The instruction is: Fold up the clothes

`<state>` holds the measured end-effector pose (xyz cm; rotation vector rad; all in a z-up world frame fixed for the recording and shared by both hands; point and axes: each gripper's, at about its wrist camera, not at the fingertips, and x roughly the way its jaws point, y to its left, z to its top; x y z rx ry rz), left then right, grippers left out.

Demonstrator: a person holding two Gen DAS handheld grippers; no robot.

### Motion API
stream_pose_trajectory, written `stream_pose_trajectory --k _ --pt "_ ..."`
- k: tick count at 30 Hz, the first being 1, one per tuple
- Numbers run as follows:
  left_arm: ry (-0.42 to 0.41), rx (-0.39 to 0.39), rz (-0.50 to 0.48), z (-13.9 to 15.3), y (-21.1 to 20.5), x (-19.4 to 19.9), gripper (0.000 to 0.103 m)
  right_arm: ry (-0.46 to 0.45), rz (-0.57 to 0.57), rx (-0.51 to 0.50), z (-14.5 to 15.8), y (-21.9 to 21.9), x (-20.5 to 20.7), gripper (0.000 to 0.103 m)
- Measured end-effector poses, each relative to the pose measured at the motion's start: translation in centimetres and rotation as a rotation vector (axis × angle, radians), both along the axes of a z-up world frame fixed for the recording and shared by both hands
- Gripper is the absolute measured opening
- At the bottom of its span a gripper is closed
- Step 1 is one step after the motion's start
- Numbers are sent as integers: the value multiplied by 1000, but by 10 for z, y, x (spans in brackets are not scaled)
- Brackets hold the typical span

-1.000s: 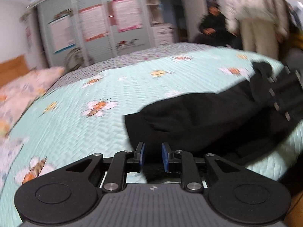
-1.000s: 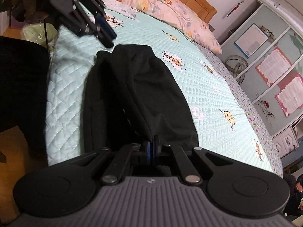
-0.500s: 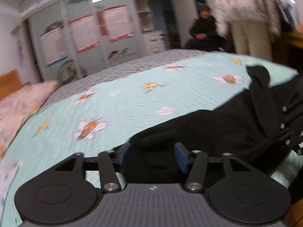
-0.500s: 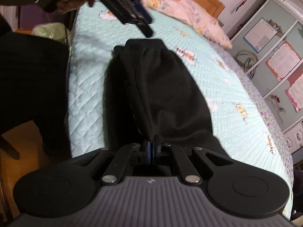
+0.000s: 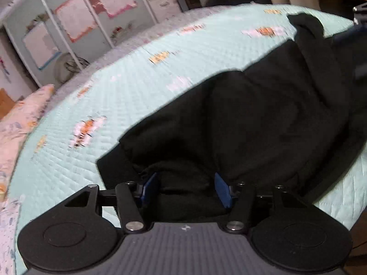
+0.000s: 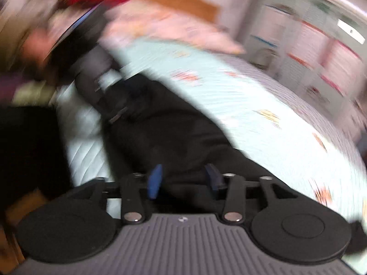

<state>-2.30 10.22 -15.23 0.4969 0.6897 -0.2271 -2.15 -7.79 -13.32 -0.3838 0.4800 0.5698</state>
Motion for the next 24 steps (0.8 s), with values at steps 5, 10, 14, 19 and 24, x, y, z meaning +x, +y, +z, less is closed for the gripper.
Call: stream_pose_trajectory --k 5,10,14,19,24 --pt "-110 -222 202 38 23 -17 64 183 -381 624 20 -125 26 73" --pt "-73 -850 400 93 73 -18 67 403 -531 1931 -36 -256 28 92" --pt "47 -1299 442 125 83 -3 102 271 -776 2057 -24 -289 13 103" --pt "398 -1433 533 129 64 61 102 299 -819 1542 48 -292 39 103" --pt "664 -763 585 137 1 123 98 42 -724 227 142 -213 71 103"
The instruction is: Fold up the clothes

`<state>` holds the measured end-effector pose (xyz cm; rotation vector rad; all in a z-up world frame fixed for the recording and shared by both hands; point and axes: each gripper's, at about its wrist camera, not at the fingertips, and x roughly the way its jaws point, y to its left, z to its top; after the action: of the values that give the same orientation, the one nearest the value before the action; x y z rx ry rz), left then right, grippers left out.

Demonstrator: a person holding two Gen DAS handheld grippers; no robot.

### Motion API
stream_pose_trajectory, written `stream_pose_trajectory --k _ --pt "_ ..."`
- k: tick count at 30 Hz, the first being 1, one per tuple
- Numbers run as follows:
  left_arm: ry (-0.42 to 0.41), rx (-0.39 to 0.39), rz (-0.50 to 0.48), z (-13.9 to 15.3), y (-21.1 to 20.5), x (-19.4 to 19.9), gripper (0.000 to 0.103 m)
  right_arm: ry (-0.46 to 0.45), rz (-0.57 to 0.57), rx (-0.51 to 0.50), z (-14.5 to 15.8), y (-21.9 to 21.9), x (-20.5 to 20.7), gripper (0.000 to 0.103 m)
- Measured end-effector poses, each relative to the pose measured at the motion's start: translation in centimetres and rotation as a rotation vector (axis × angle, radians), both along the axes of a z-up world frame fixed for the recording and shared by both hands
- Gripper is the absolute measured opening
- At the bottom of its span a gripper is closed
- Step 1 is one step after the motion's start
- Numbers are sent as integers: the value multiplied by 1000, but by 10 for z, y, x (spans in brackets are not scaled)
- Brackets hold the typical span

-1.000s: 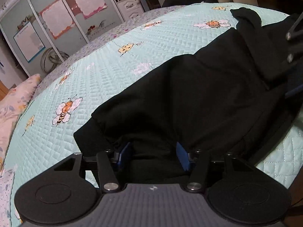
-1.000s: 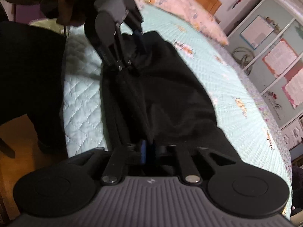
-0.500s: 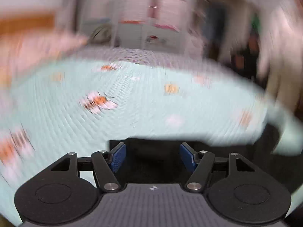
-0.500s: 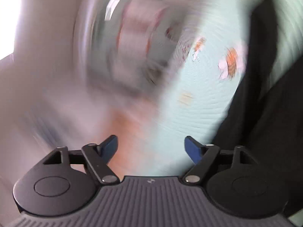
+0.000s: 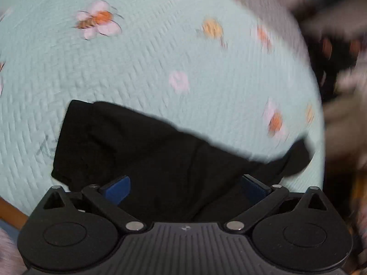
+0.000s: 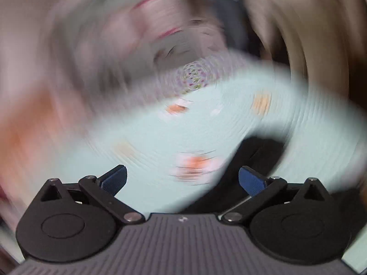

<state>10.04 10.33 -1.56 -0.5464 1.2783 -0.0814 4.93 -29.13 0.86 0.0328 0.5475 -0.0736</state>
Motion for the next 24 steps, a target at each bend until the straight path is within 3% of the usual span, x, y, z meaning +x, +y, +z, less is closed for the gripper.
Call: stream_pose_trajectory --k 1,2,4,7,12,14,16,18,20,24 --pt "9 15 -20 3 -4 2 98 21 28 -211 11 15 3 103" --pt "14 32 -41 6 -9 3 98 27 38 -333 15 23 4 103" --pt "-6 79 -75 14 -19 8 100 58 60 -460 25 31 9 103" --pt "-22 66 -63 11 -20 13 101 97 73 -503 32 32 17 103" --pt "-17 86 -21 -3 -14 16 99 136 87 -440 20 24 17 103" --pt "-40 113 31 -8 -7 14 97 159 139 -360 11 20 22 103" --pt "-122 189 110 -5 2 2 97 170 314 -164 2 13 28 103" --pt "-197 244 151 -1 8 -13 97 209 628 130 -11 14 44 103" --pt "-243 235 158 0 16 -30 97 251 976 413 -24 23 63 103" --pt "-253 267 138 -9 27 -57 97 327 1376 391 -22 108 89 103"
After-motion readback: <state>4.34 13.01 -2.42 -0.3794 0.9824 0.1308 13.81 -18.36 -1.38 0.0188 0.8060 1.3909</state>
